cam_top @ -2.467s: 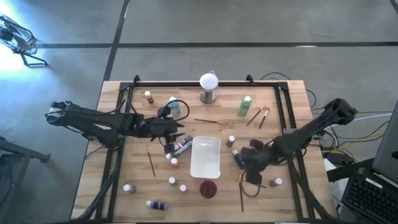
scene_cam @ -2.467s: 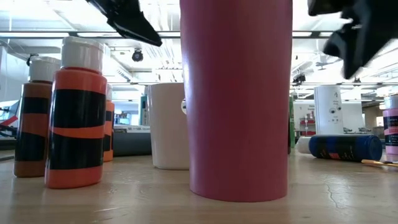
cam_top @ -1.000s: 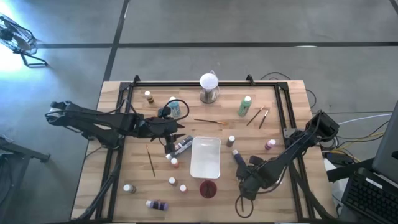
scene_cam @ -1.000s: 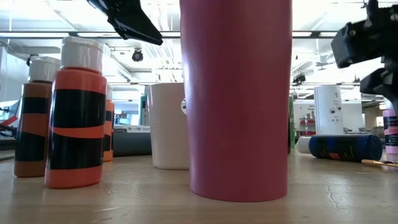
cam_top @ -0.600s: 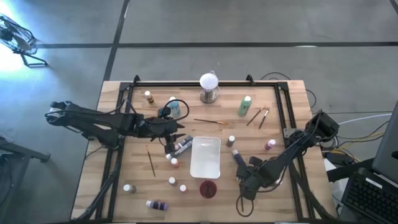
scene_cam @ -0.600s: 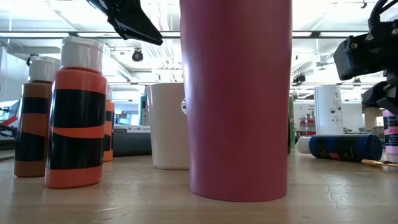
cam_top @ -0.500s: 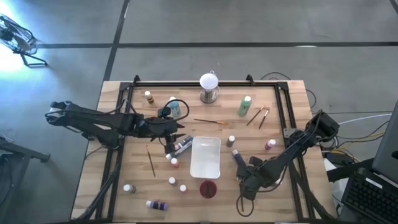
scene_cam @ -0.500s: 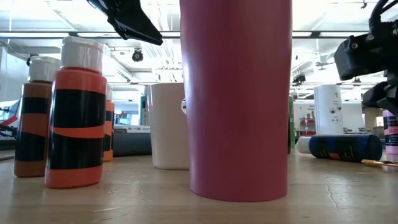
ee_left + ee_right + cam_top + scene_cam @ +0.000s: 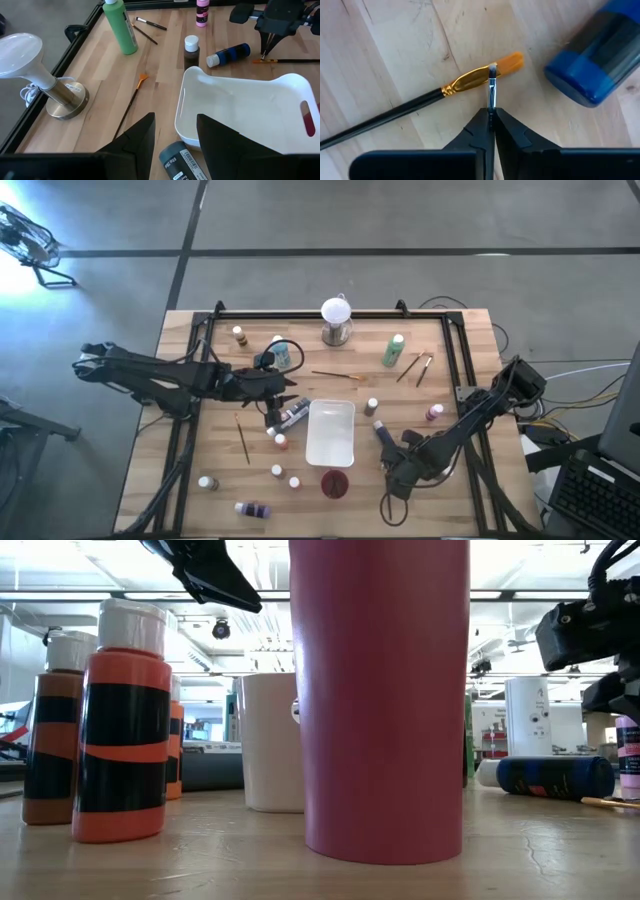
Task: Pick & Place Paint Supplies
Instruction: Put the silver paint brush into the red cup
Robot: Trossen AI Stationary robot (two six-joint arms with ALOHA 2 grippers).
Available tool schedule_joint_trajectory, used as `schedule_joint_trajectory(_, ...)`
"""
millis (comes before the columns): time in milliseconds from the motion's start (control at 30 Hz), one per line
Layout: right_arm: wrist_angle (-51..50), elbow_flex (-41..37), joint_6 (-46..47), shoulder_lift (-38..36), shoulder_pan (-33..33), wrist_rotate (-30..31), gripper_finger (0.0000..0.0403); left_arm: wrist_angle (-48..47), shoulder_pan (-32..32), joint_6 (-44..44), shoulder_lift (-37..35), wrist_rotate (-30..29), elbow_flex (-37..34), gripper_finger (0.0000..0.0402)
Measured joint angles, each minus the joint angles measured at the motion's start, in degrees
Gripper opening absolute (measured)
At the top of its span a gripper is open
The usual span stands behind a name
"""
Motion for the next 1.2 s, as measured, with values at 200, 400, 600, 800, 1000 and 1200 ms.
schedule_joint_trajectory(200,-0.7,2.2,0.1,-4.4,0.0,-0.6,0.0012,0.0,0.0,0.0,0.0,0.0,0.0,0.0151)
schedule_joint_trajectory(400,-1.3,5.6,-2.6,-11.0,0.0,3.9,0.0013,0.0,0.0,0.0,0.0,0.0,0.0,0.0151)
schedule_joint_trajectory(600,-0.4,7.9,-8.9,-16.3,0.0,12.1,0.0013,0.0,0.0,0.0,0.0,0.0,0.0,0.0151)
schedule_joint_trajectory(800,10.2,8.0,-23.5,-19.3,-0.6,18.8,0.0013,0.0,0.0,0.0,0.0,0.0,0.0,0.0151)
schedule_joint_trajectory(1000,27.1,7.6,-44.0,-19.8,-0.9,21.4,0.0013,0.2,0.0,0.0,0.0,-0.1,0.0,0.0151)
schedule_joint_trajectory(1200,43.0,6.0,-59.0,-17.3,-0.9,21.3,0.0012,3.1,0.0,0.0,0.0,-0.2,0.0,0.0151)
